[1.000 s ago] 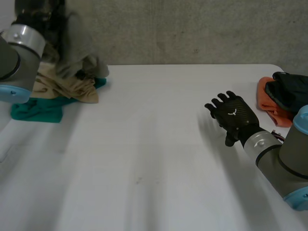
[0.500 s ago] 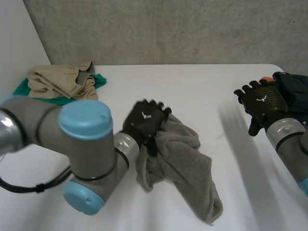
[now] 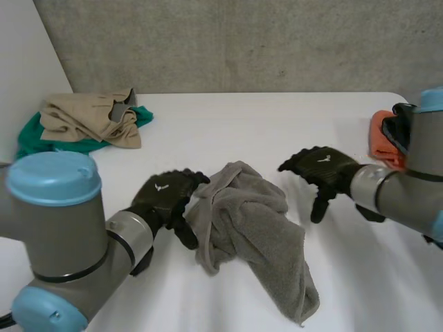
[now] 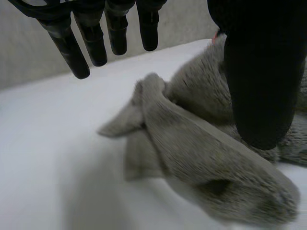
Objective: Fold the laundry.
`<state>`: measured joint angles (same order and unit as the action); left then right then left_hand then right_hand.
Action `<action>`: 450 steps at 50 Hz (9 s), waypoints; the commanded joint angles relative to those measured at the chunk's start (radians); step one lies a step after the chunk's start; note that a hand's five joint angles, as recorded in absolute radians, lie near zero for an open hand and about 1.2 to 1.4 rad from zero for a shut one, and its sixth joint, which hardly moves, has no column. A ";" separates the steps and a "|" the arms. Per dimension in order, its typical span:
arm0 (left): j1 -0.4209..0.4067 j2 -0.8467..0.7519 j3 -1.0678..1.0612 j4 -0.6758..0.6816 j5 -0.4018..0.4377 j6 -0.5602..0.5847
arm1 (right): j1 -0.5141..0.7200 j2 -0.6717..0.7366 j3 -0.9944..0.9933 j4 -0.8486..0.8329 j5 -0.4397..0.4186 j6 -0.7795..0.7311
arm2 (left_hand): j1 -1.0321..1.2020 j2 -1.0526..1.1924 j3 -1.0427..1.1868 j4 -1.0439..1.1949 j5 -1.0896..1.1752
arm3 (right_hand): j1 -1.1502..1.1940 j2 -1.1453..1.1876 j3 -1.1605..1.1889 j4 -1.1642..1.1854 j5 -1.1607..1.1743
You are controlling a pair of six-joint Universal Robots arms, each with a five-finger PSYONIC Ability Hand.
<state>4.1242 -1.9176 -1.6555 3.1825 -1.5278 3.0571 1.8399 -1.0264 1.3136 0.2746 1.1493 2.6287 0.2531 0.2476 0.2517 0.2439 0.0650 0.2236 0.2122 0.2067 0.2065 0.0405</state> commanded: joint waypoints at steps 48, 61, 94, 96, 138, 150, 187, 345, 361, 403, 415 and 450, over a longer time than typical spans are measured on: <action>0.045 -0.147 0.025 0.382 -0.003 0.394 | 0.130 0.000 0.050 -0.198 0.153 0.008 | 1.083 1.088 1.084 1.092 1.096 | 1.173 1.184 1.190 1.190 1.181; 0.111 -0.152 0.091 0.412 -0.008 0.318 | 0.202 -0.145 0.133 -0.239 0.109 -0.119 | -0.057 -0.052 -0.056 -0.048 -0.044 | 1.173 1.184 1.190 1.190 1.181; 0.097 -0.463 0.585 0.088 -0.048 0.353 | 0.218 -0.652 0.299 -0.232 0.032 -0.110 | 1.143 1.149 1.145 1.152 1.157 | 1.173 1.184 1.190 1.190 1.181; 0.132 -0.382 0.548 0.092 -0.043 0.353 | 0.188 -0.646 0.296 -0.233 0.024 -0.108 | 1.143 1.149 1.145 1.152 1.157 | 1.173 1.184 1.190 1.190 1.181; 0.192 -0.440 0.402 0.160 0.147 0.419 | 0.084 -0.468 0.363 -0.163 0.032 -0.210 | 0.292 0.298 0.293 0.301 0.306 | 1.173 1.184 1.190 1.190 1.181; 0.188 -0.584 0.572 0.157 0.146 0.425 | 0.081 -0.466 0.395 -0.187 0.035 -0.208 | 1.142 1.148 1.144 1.151 1.156 | 1.173 1.184 1.190 1.190 1.181; 0.251 -0.337 0.939 0.371 0.043 0.387 | 0.044 -0.011 -0.399 -0.219 0.352 -0.136 | 1.143 1.149 1.145 1.152 1.157 | 1.173 1.184 1.190 1.190 1.181; 0.375 -0.170 0.450 0.386 0.147 0.445 | -0.061 0.181 -0.639 -0.161 0.262 -0.030 | 1.143 1.149 1.145 1.152 1.157 | 1.173 1.184 1.190 1.190 1.181; 0.375 0.047 -0.152 0.098 0.166 0.779 | -0.070 0.027 -0.055 0.139 0.288 -0.209 | 1.143 1.149 1.145 1.152 1.157 | 1.173 1.184 1.190 1.190 1.181; 0.303 -0.475 0.516 0.166 0.083 0.913 | -0.054 0.380 -0.482 -0.192 0.382 -0.323 | 1.143 1.149 1.145 1.152 1.157 | 1.139 1.150 1.156 1.156 1.147; 0.255 -0.350 0.516 0.154 0.057 0.674 | -0.028 0.347 -0.539 -0.180 0.508 -0.158 | -0.079 -0.073 -0.077 -0.069 -0.065 | -0.049 -0.038 -0.032 -0.032 -0.041; 0.228 -0.015 0.065 0.281 0.064 0.614 | -0.324 -0.110 0.320 -0.496 0.354 -0.206 | -0.079 -0.073 -0.077 -0.069 -0.065 | 1.173 1.184 1.190 1.190 1.181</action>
<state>4.3557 -1.9778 -1.5869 3.4677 -1.4622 3.6726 1.6015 -0.9748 1.5509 -0.0963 1.4038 2.6009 0.1955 0.2019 0.2085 0.2008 0.0443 1.1063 1.1764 1.1833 1.1913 0.9789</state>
